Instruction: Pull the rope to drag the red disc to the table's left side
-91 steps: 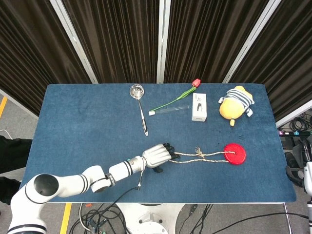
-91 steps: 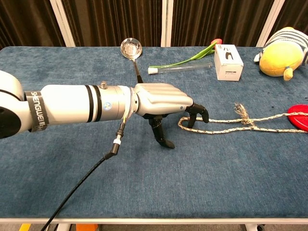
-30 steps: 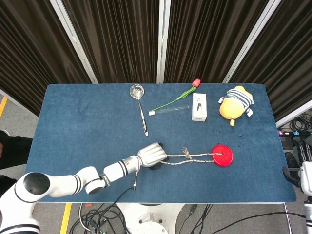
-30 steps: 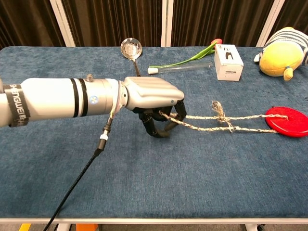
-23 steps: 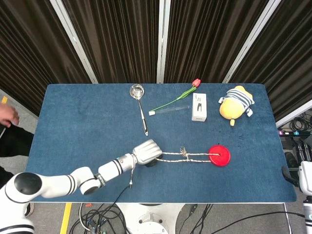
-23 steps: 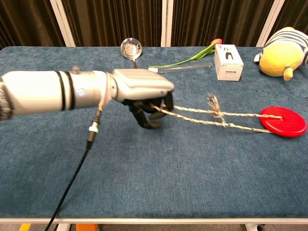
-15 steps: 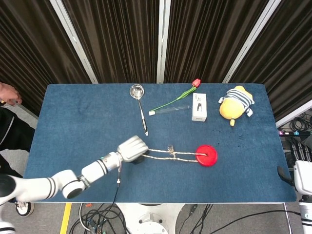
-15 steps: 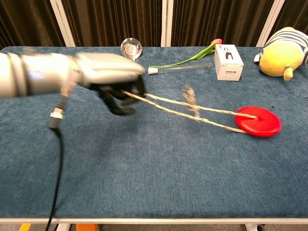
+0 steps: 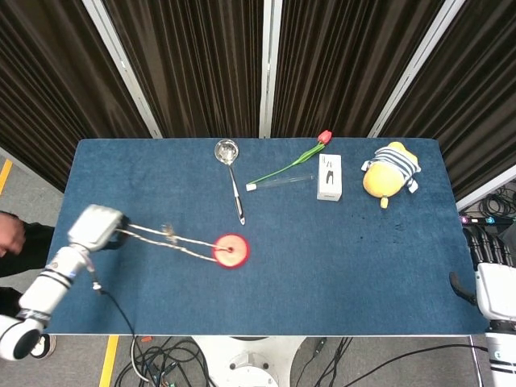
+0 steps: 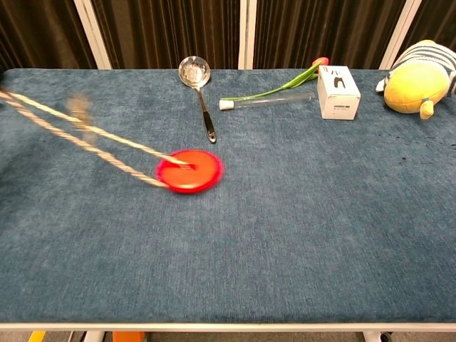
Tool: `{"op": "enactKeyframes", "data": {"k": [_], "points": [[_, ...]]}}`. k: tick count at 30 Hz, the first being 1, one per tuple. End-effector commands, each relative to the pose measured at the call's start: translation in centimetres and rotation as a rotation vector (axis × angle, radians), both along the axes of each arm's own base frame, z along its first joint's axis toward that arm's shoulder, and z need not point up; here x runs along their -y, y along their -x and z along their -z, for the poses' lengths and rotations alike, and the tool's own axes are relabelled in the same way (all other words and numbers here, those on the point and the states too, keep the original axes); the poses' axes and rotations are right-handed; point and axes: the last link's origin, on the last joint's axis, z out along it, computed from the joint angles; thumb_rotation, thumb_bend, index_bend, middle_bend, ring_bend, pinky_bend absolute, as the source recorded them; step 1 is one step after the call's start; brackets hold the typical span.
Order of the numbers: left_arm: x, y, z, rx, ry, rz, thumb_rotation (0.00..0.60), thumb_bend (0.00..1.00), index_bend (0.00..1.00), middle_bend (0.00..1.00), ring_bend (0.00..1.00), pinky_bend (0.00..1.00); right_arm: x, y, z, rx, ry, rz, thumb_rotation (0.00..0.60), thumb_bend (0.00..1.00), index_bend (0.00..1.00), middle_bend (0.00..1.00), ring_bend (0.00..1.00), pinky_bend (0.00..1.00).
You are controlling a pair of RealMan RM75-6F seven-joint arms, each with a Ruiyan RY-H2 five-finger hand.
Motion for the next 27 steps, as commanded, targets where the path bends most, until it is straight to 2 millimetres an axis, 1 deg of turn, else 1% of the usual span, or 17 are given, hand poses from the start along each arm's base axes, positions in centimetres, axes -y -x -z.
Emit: {"op": "enactKeyframes", "data": {"k": [1,3,4,7,15,17,19,21,22,24,27], "points": [[-0.1,2.3,-3.1,0.013,-0.118,-0.071,0.600,0.41,0.78,1.00,0.92,0.73,0.2,0.0,0.4,-0.001,-0.012,0.004,0.600,0.27,0.00,0.00,0.00,0.00],[-0.4,3.1,-4.7,0.006,-0.187,-0.092,0.600,0.41,0.78,1.00,0.92,0.73,0.3,0.0,0.6,-0.001,-0.021,0.003,0.600,0.27,0.00,0.00,0.00,0.00],[-0.9,3.4,-5.3,-0.003,-0.221,-0.096,0.600,0.41,0.78,1.00,0.92,0.73,0.4,-0.1,0.7,-0.001,-0.023,0.001,0.600,0.27,0.00,0.00,0.00,0.00],[-1.8,3.9,-6.5,-0.027,-0.282,-0.114,0.600,0.41,0.78,1.00,0.92,0.73,0.4,-0.1,0.8,0.001,-0.023,0.001,0.600,0.27,0.00,0.00,0.00,0.00],[-3.4,5.0,-8.6,-0.142,-0.418,-0.152,0.600,0.41,0.78,1.00,0.92,0.73,0.1,0.3,0.6,-0.001,-0.016,0.014,0.600,0.27,0.00,0.00,0.00,0.00],[-3.7,4.9,-8.6,-0.124,-0.433,-0.166,0.600,0.41,0.78,1.00,0.92,0.73,0.1,0.4,0.6,0.000,-0.015,0.014,0.600,0.27,0.00,0.00,0.00,0.00],[-3.9,4.9,-8.8,-0.144,-0.452,-0.156,0.600,0.41,0.78,1.00,0.92,0.73,0.1,0.4,0.6,0.000,-0.017,0.014,0.600,0.27,0.00,0.00,0.00,0.00],[-4.3,4.8,-9.2,-0.158,-0.514,-0.149,0.600,0.41,0.78,1.00,0.92,0.73,0.1,0.3,0.8,-0.001,-0.022,0.013,0.600,0.27,0.00,0.00,0.00,0.00],[-3.2,4.8,-8.5,-0.157,-0.532,-0.145,0.600,0.41,0.78,1.00,0.92,0.73,0.2,0.3,0.8,-0.002,-0.023,0.011,0.600,0.27,0.00,0.00,0.00,0.00],[-2.7,4.2,-7.8,-0.122,-0.550,-0.138,0.600,0.41,0.78,1.00,0.93,0.73,0.2,0.2,0.8,-0.002,-0.022,0.011,0.600,0.27,0.00,0.00,0.00,0.00],[-1.9,3.1,-6.6,-0.069,-0.477,-0.103,0.600,0.41,0.78,1.00,0.93,0.73,0.2,0.3,0.8,0.000,-0.020,0.013,0.600,0.27,0.00,0.00,0.00,0.00]]}}
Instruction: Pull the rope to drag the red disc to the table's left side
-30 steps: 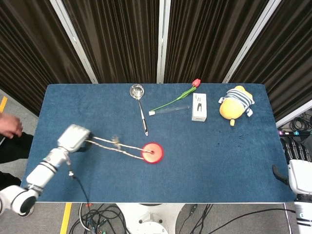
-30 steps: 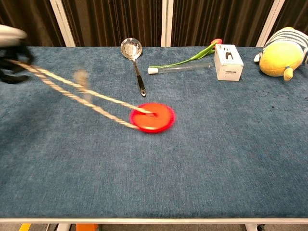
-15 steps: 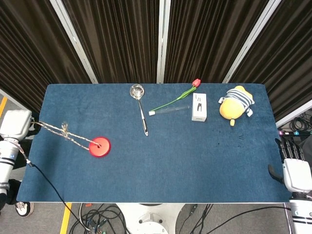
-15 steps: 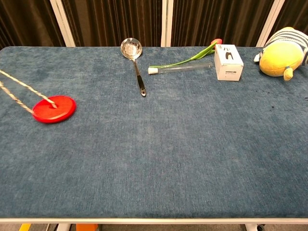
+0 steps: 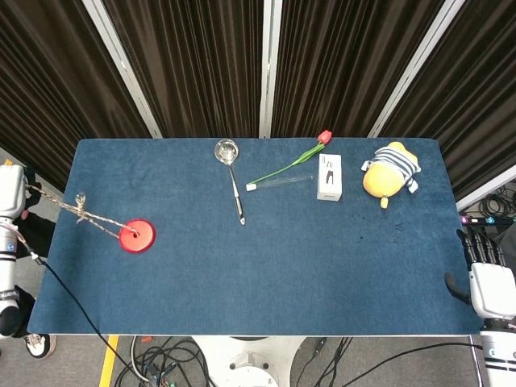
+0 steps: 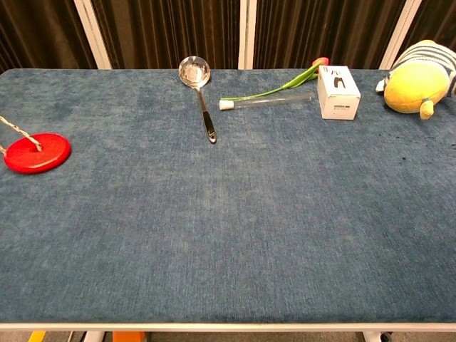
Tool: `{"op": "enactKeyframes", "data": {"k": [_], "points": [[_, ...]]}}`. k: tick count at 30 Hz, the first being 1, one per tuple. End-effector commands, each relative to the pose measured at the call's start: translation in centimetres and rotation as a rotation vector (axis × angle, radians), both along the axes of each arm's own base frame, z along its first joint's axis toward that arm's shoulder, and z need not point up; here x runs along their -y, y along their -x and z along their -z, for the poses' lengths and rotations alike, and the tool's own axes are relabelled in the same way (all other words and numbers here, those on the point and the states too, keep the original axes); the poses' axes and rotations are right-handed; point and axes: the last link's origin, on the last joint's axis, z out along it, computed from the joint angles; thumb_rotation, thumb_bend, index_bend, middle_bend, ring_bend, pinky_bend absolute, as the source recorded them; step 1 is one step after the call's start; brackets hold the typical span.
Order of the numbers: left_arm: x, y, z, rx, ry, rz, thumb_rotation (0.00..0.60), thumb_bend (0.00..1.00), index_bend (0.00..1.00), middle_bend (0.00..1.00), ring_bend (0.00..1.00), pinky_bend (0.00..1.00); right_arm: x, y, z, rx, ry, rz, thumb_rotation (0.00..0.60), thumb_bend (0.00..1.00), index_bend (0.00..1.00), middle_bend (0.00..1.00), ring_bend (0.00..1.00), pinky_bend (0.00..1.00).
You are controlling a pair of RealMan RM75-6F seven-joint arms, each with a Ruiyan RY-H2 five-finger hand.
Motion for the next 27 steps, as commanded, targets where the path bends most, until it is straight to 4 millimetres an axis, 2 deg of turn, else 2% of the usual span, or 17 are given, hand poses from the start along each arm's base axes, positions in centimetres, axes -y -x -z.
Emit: {"op": "enactKeyframes", "data": {"k": [1,4,7,9,10,11,12,13,14,16,19,27], "points": [[1.5,-1.7,2.6,0.080,0.083,0.066,0.600,0.40,0.78,1.00,0.92,0.73,0.0,0.0,0.1,0.000,-0.003,0.002,0.600,0.27,0.00,0.00,0.00,0.00],[2.3,-3.3,4.6,0.120,0.140,0.173,0.600,0.40,0.78,1.00,0.92,0.72,0.0,0.0,0.2,-0.003,-0.011,0.003,0.600,0.27,0.00,0.00,0.00,0.00],[2.2,-4.6,6.2,0.136,0.158,0.270,0.600,0.38,0.78,1.00,0.88,0.71,0.1,0.0,0.2,-0.001,-0.009,0.000,0.600,0.27,0.00,0.00,0.00,0.00],[2.2,-4.5,7.5,0.142,0.229,0.285,0.600,0.33,0.68,0.94,0.74,0.66,0.1,0.0,0.2,0.000,-0.008,0.000,0.600,0.27,0.00,0.00,0.00,0.00],[2.4,-4.3,8.0,0.138,0.298,0.260,0.600,0.28,0.54,0.78,0.57,0.60,0.0,0.0,0.2,0.000,-0.008,0.001,0.600,0.27,0.00,0.00,0.00,0.00],[2.5,-4.0,8.4,0.126,0.369,0.218,0.600,0.21,0.34,0.48,0.34,0.50,0.0,0.0,0.2,0.000,-0.008,0.001,0.600,0.27,0.00,0.00,0.00,0.00],[2.5,-3.9,8.6,0.115,0.430,0.179,0.600,0.16,0.19,0.22,0.17,0.42,0.0,0.0,0.1,0.000,-0.008,0.001,0.600,0.27,0.00,0.00,0.00,0.00],[2.4,-4.1,8.6,0.108,0.465,0.158,0.600,0.14,0.12,0.08,0.09,0.35,0.0,0.0,0.1,0.001,-0.008,0.001,0.600,0.27,0.00,0.00,0.00,0.00],[2.4,-4.4,8.8,0.094,0.491,0.154,0.600,0.11,0.08,0.01,0.02,0.27,0.0,0.0,0.1,0.002,-0.006,0.001,0.600,0.27,0.00,0.00,0.00,0.00],[2.7,-4.7,9.0,0.088,0.518,0.160,0.600,0.08,0.07,0.00,0.00,0.20,0.0,0.1,0.0,0.003,-0.003,0.004,0.600,0.27,0.00,0.00,0.00,0.00],[3.0,-4.7,9.3,0.083,0.561,0.144,0.600,0.04,0.06,0.00,0.00,0.16,0.1,0.3,0.0,0.004,-0.004,0.010,0.600,0.27,0.00,0.00,0.00,0.00],[3.2,-4.5,7.5,-0.009,0.544,0.115,0.600,0.04,0.06,0.00,0.00,0.14,0.1,0.3,0.0,0.007,-0.002,0.009,0.600,0.27,0.00,0.00,0.00,0.00]]}}
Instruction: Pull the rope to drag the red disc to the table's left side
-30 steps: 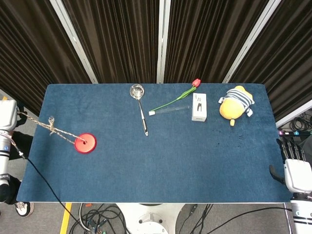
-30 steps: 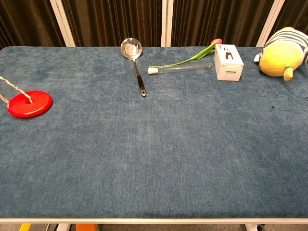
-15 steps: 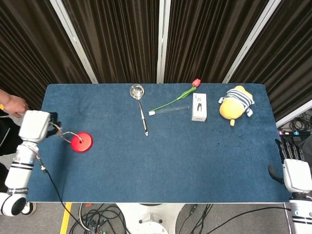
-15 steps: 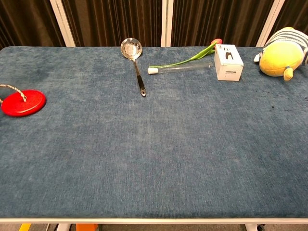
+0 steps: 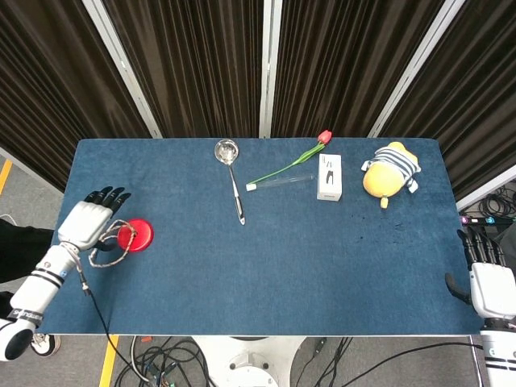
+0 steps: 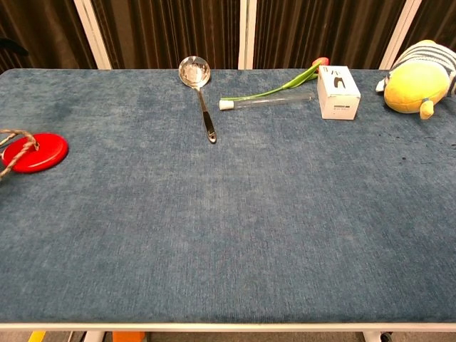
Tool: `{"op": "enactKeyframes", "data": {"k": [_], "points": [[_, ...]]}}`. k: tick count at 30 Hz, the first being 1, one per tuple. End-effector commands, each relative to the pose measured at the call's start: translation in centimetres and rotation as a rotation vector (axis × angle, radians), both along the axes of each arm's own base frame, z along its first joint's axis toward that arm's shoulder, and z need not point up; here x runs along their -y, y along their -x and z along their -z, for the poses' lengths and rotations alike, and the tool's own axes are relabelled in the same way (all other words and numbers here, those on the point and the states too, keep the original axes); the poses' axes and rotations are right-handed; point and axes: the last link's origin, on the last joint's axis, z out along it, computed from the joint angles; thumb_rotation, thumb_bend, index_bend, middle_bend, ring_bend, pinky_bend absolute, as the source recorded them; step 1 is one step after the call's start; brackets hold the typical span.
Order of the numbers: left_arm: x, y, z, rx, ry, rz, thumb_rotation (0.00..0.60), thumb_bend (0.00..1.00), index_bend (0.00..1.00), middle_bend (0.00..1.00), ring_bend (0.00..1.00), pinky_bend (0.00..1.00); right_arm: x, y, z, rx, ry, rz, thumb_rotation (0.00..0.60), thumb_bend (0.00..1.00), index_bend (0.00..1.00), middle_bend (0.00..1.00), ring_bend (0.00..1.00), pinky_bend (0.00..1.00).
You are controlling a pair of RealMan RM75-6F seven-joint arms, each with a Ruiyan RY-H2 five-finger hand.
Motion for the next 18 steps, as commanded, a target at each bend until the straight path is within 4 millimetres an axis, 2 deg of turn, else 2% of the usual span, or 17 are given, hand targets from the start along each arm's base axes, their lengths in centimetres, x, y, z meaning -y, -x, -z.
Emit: {"op": "enactKeyframes", "data": {"k": [1,4,7,11,14,18], "points": [[0.4,0.0,-1.0,-0.010,-0.015,-0.018,0.600,0.04,0.06,0.00,0.00,0.14,0.0,0.0,0.0,0.000,-0.001,0.002,0.600,0.27,0.00,0.00,0.00,0.00],[1.4,0.4,-2.1,0.015,-0.095,-0.018,0.600,0.04,0.06,0.00,0.00,0.14,0.0,0.1,0.1,0.001,-0.004,0.000,0.600,0.27,0.00,0.00,0.00,0.00],[3.3,1.2,-2.9,0.073,-0.236,-0.009,0.600,0.04,0.08,0.02,0.00,0.14,-0.1,0.1,0.2,0.006,0.000,-0.008,0.600,0.27,0.00,0.00,0.00,0.00],[7.6,4.1,-1.0,0.159,-0.357,-0.028,0.600,0.04,0.13,0.10,0.00,0.16,-0.4,-0.2,0.4,0.022,0.002,-0.036,0.600,0.27,0.00,0.00,0.00,0.00],[10.5,5.8,0.4,0.162,-0.394,-0.027,0.600,0.04,0.14,0.10,0.00,0.16,-0.8,-0.3,0.9,0.015,-0.009,-0.060,0.600,0.27,0.00,0.00,0.00,0.00],[13.3,7.3,1.3,0.183,-0.417,-0.048,0.600,0.04,0.14,0.10,0.00,0.16,-1.1,-0.2,1.8,0.020,-0.024,-0.070,0.600,0.27,0.00,0.00,0.00,0.00]]}}
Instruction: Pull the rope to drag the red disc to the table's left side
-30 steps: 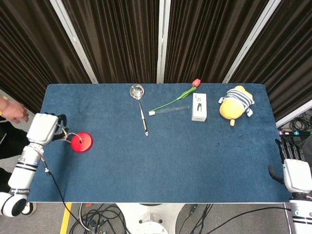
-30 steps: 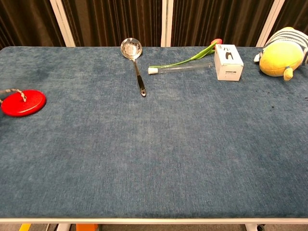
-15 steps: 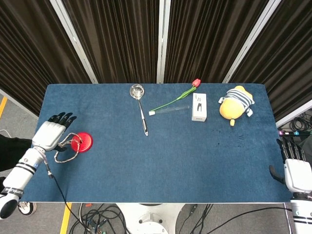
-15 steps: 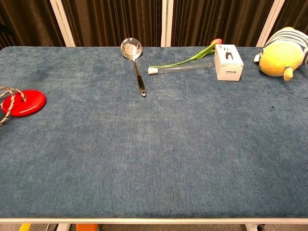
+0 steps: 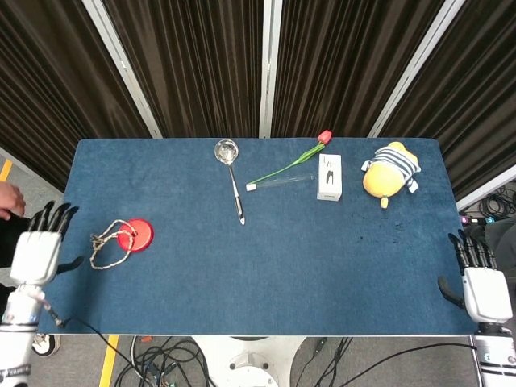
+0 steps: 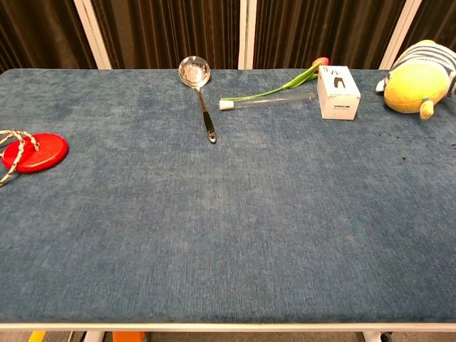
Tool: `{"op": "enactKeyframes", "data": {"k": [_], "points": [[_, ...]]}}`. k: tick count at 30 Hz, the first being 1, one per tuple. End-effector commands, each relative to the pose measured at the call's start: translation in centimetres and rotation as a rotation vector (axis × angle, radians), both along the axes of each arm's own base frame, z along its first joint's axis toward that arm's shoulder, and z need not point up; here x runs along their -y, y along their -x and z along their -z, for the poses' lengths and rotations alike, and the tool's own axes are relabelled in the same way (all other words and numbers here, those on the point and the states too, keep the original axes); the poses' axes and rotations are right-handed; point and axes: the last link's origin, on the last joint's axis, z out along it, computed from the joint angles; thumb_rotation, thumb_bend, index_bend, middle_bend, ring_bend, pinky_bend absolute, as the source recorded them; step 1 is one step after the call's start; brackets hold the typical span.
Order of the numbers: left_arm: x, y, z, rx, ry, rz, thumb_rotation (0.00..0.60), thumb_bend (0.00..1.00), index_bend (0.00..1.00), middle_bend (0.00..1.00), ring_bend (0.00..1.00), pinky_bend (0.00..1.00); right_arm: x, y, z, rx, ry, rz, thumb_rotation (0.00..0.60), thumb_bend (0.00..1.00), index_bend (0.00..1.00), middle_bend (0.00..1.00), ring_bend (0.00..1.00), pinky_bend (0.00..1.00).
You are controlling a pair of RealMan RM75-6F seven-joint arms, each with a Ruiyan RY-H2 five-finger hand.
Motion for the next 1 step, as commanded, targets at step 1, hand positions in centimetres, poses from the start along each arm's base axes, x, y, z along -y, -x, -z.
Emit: {"op": "enactKeyframes", "data": {"k": [1], "points": [[3.65,1.66,1.58,0.039,-0.007,-0.012,0.600,0.04,0.14,0.11,0.00,0.16,-0.20,0.00,0.52,0.004,-0.010,-0.005,0.600,0.27,0.00,0.00,0.00,0.00]]}}
